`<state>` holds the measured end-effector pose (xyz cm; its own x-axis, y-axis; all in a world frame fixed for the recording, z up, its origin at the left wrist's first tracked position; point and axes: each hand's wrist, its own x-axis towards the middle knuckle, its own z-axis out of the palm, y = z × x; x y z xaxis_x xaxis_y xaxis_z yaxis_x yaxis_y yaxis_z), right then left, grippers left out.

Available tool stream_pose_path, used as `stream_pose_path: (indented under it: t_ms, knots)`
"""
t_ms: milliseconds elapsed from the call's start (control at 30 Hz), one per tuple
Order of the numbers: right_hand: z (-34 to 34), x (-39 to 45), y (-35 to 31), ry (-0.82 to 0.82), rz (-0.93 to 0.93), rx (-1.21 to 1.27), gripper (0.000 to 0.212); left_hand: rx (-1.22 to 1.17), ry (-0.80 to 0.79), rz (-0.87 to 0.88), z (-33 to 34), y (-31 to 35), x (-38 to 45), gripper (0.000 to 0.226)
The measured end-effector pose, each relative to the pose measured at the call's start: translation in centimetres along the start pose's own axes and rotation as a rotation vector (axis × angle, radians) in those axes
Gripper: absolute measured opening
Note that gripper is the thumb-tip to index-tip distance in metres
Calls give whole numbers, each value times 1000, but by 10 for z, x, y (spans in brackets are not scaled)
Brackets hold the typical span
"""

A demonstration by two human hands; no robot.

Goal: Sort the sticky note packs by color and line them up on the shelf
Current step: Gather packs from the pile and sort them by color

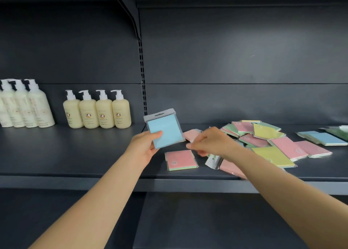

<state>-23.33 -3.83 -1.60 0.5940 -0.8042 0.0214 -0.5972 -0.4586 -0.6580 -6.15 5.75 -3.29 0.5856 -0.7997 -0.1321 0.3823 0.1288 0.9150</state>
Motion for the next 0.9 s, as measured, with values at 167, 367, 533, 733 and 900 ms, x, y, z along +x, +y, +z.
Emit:
stream_pose_path:
  t_ms: [167, 367, 533, 733, 900]
  knots:
    - [-24, -41, 12, 84, -31, 579, 7, 30, -138, -6, 51, -15, -30, 11]
    - [-61, -95, 55, 307, 58, 670, 5, 83, -328, -19, 125, -51, -65, 12]
    - [-109, -136, 111, 429, 104, 661, 13, 118, -444, -45, 190, -79, -92, 13]
    - [-166, -173, 179, 530, 97, 691, 27, 189, -473, 1, 284, -114, -114, 16]
    - [-225, -186, 257, 596, 144, 708, 7, 234, -487, 11, 376, -159, -122, 18]
